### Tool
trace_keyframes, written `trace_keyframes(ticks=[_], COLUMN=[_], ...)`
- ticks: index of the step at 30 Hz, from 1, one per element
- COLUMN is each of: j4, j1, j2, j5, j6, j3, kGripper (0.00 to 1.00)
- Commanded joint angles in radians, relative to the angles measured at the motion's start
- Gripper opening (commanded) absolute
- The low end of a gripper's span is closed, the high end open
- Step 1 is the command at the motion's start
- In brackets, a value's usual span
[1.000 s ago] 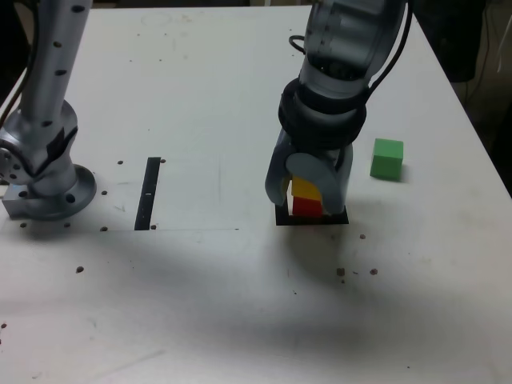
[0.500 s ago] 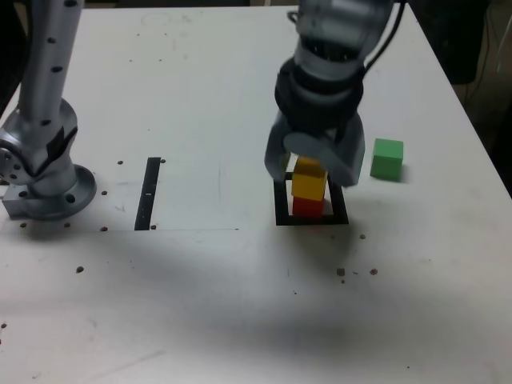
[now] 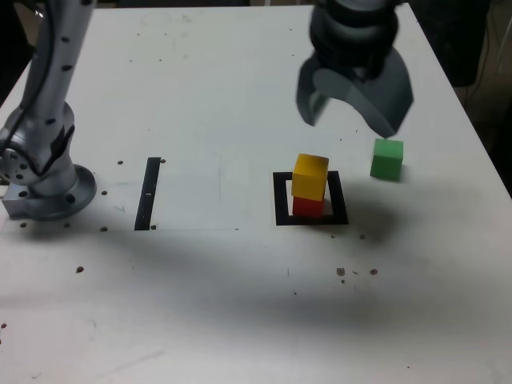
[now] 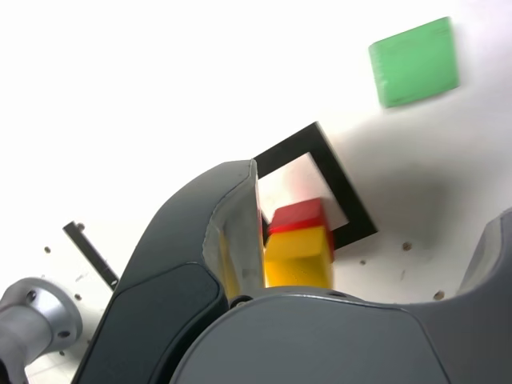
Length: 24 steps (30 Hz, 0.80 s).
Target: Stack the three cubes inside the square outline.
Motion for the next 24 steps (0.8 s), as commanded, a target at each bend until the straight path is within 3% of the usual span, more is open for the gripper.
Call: trace_keyframes(ticks=[1, 24], j4=[0.0, -0.069], j1=[0.006, 0.075], j2=[0.02, 0.225], j5=[-0.002, -0.022], j6=[0.009, 0.017], j3=[-0.038, -0.113], kGripper=[0.99, 0.92])
